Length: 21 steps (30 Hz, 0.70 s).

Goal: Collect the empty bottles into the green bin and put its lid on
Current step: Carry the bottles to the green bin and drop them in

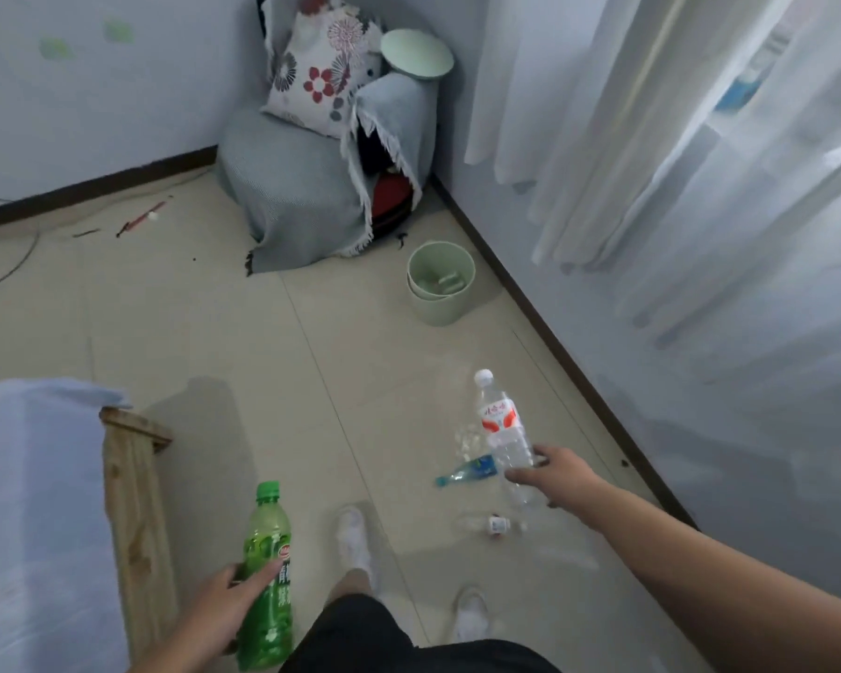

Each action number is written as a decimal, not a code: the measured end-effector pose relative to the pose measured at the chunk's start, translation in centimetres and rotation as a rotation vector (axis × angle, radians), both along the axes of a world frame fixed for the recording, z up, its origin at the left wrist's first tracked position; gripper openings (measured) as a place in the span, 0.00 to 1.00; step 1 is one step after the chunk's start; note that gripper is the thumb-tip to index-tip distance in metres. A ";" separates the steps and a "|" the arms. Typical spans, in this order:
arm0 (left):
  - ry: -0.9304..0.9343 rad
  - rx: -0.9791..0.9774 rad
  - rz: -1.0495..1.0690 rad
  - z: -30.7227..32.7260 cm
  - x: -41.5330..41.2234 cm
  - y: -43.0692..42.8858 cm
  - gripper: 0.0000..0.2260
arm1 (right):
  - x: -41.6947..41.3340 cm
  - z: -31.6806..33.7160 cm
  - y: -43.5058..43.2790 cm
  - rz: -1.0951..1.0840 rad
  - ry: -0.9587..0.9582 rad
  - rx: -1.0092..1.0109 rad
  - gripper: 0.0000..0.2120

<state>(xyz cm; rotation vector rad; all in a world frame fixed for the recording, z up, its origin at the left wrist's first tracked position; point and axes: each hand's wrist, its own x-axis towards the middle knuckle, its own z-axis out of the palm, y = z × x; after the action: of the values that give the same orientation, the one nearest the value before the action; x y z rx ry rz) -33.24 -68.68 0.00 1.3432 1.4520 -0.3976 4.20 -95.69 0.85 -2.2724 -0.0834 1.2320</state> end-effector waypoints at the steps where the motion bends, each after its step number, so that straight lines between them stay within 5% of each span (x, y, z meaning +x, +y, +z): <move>1: 0.013 -0.003 -0.012 -0.2 0.1 1.4 0.30 | 1.0 0.1 2.5 0.006 -0.005 0.018 0.29; 9: 0.057 -0.010 -0.132 -2.6 4.4 15.4 0.28 | 4.7 -1.4 16.9 -0.066 -0.033 0.025 0.32; 15: -0.022 -0.021 -0.211 -2.0 13.2 25.6 0.36 | 3.9 -1.8 18.9 -0.133 0.019 -0.066 0.29; 21: -0.093 -0.004 -0.290 -1.4 25.8 33.0 0.34 | 5.5 -2.9 20.5 -0.224 0.047 -0.099 0.27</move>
<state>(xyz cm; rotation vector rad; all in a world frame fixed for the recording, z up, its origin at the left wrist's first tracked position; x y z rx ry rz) -7.40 -35.68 -1.39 1.5539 1.1822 -0.5172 9.70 -75.22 -2.03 -2.2622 0.2485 1.1922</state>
